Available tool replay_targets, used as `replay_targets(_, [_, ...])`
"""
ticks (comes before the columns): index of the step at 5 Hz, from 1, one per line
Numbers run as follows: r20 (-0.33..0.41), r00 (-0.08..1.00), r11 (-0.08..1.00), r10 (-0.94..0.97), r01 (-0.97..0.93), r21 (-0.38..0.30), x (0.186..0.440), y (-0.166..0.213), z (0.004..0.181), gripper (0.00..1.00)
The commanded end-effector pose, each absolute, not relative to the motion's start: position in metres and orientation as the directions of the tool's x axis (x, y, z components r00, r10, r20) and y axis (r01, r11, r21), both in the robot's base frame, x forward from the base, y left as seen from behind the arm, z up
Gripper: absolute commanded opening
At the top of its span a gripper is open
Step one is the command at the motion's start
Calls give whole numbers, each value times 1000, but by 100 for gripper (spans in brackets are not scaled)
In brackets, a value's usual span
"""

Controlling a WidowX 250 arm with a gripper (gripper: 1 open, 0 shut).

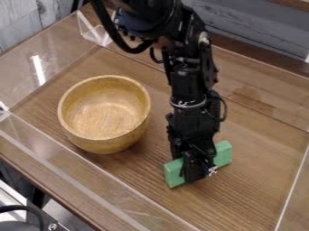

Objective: Put the green block in the brown bowl

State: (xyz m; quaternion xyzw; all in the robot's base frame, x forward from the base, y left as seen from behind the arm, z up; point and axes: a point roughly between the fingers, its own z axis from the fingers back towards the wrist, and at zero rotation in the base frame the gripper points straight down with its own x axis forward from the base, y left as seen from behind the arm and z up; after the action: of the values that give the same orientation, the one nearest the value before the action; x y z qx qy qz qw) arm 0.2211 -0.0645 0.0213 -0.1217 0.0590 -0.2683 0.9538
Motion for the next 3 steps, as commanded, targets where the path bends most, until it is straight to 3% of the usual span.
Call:
replay_targets(1, [-34,856,829,-516,489,-272,220,-69,30,0])
replay_targets(3, [-61,877,844,-477,438,-309,212,-72,35,0])
